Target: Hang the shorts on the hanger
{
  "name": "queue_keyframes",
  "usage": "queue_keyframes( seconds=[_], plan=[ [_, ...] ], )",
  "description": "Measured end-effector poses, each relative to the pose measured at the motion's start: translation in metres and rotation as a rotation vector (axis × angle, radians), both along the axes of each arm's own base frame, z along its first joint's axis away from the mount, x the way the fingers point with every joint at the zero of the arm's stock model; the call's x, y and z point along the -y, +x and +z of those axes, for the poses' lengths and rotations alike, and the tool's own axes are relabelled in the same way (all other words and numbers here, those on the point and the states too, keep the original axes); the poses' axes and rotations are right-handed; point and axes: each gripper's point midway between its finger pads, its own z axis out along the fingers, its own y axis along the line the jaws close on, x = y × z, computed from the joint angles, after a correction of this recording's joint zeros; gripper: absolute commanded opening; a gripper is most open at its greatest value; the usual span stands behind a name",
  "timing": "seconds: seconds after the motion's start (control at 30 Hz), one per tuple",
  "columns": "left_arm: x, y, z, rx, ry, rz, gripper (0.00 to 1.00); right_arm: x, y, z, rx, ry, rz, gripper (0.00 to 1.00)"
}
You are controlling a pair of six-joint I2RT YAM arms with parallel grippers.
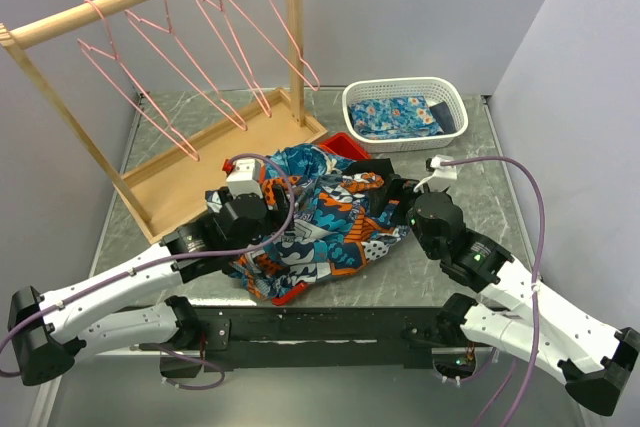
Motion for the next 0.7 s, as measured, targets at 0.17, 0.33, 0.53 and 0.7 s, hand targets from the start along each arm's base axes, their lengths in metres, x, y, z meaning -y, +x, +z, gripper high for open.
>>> queue_keyframes(
  seconds=[0.17,0.33,0.53,0.7],
  plan=[
    [0.000,0.000,0.000,0.000,-0.002,-0.001,0.97,0.000,0.000,0.000,0.000,0.000,0.000,1.00],
    [0.001,-0.001,-0.001,-0.006,0.001,-0.006,0.96,0.000,0.001,-0.001,-0.003,-0.006,-0.005,1.00],
    [0.002,-0.001,-0.004,-0.013,0.008,-0.007,0.97,-0.002,0.016,0.002,-0.030,-0.039,-0.030,1.00],
    [0.002,-0.001,-0.006,-0.025,0.016,-0.003,0.96,0.000,0.031,0.001,-0.068,-0.052,-0.035,1.00]
  ],
)
